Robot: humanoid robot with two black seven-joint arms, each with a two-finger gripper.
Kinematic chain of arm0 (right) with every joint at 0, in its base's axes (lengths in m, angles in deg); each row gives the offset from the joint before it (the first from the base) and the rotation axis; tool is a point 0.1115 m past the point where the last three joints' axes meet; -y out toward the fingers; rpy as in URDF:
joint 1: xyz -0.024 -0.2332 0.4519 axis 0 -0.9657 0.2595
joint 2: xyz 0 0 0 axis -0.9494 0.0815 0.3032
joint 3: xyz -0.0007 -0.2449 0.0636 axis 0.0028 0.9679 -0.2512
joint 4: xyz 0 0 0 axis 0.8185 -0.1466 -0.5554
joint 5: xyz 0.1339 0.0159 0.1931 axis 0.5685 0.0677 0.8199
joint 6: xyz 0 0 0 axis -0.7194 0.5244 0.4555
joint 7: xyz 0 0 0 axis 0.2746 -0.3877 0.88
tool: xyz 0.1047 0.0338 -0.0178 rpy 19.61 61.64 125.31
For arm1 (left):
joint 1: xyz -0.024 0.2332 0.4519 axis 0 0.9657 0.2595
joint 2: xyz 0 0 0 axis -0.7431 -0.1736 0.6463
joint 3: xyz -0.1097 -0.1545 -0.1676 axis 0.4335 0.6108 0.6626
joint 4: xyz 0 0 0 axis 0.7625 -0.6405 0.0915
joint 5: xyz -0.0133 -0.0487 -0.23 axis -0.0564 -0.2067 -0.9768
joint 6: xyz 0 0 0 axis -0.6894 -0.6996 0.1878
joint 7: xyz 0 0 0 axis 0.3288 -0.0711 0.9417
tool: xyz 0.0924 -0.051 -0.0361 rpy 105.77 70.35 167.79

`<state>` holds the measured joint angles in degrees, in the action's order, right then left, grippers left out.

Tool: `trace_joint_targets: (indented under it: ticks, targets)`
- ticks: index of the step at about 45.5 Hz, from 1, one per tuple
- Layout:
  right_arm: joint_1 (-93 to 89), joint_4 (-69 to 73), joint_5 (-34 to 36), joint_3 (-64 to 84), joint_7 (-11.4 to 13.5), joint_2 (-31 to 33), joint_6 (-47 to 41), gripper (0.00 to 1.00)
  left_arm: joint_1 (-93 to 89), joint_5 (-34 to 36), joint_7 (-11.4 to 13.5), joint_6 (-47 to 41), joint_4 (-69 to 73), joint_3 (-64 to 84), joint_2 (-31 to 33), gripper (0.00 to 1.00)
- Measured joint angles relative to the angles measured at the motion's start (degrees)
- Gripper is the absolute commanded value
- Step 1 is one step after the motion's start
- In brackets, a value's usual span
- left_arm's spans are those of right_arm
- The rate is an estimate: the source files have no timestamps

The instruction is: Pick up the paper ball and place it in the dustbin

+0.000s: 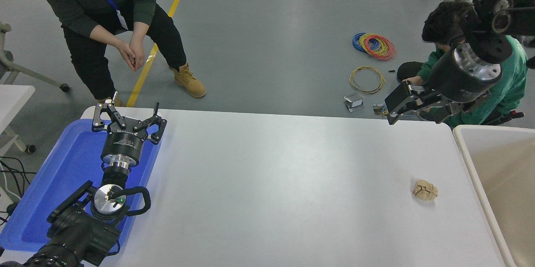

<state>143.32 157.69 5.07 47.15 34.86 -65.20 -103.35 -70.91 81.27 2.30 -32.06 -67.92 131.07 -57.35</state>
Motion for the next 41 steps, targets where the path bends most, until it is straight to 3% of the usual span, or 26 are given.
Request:
trace_joint_targets:
  ticks: [41]
  targets:
    - [-0.56,-0.25,-0.08,-0.86,0.02,-0.93,0.0,1.0,-0.02,0.0,0.01,0.0,0.0,0.02,0.04,1.0]
